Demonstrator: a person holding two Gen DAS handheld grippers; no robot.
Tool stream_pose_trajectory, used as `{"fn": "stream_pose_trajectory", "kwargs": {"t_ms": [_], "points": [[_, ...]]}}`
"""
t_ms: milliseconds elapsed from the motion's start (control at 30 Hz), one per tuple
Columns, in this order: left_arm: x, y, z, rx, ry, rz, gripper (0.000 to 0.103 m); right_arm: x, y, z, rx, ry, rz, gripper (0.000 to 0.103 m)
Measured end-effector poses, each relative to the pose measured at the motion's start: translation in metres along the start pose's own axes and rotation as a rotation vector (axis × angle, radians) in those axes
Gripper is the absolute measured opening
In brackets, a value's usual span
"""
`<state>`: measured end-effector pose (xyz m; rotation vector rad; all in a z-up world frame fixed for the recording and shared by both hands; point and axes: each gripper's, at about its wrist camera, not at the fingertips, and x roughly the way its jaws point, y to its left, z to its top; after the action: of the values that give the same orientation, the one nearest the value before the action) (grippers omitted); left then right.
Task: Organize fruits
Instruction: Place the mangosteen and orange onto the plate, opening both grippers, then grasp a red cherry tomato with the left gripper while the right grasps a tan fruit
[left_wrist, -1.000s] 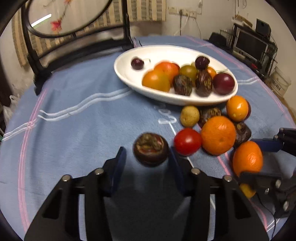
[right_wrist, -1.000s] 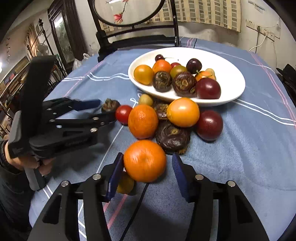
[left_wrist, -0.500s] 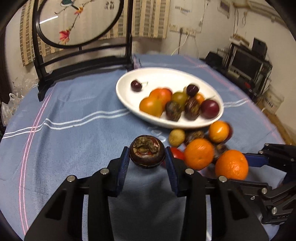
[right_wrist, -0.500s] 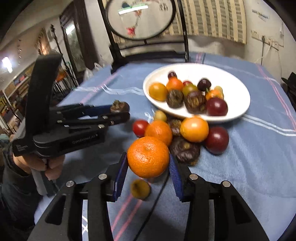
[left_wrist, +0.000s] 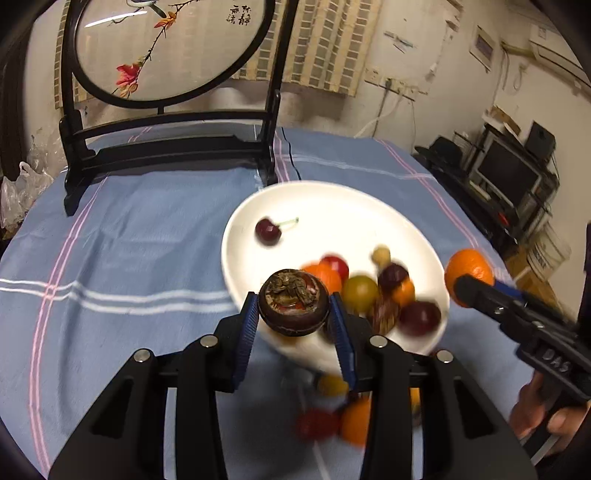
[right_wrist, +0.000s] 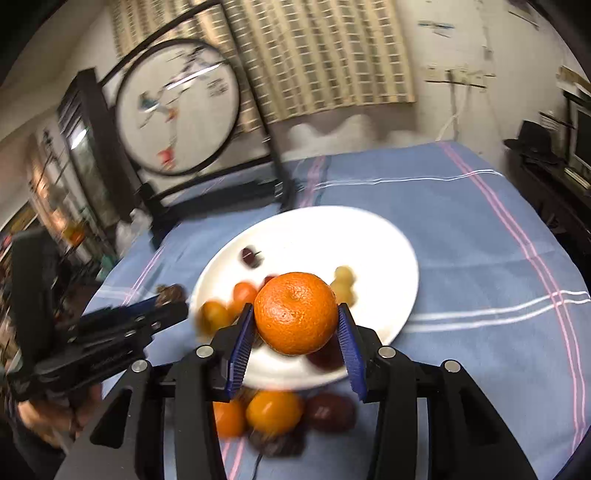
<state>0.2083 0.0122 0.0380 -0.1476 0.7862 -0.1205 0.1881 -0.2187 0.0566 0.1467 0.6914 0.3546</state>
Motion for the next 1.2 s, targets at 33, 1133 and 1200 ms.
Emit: {"fn": "stream_pose_trajectory", "kwargs": {"t_ms": [33, 1133, 1200], "points": [[0.008, -0.001, 0.004, -0.018, -0.003, 0.001, 0.038, 0.007, -0.005, 0.002, 0.017, 0.002, -0.008, 0.045], [-0.019, 0.024, -0.054, -0.082, -0.019, 0.079, 0.092, -0.020, -0.004, -0.044, -0.079, 0.121, -0.044, 0.081], [-0.022, 0.025, -0.059, -0.078, -0.014, 0.082, 0.092, -0.023, 0.001, -0.047, -0.104, 0.135, -0.014, 0.081]]}}
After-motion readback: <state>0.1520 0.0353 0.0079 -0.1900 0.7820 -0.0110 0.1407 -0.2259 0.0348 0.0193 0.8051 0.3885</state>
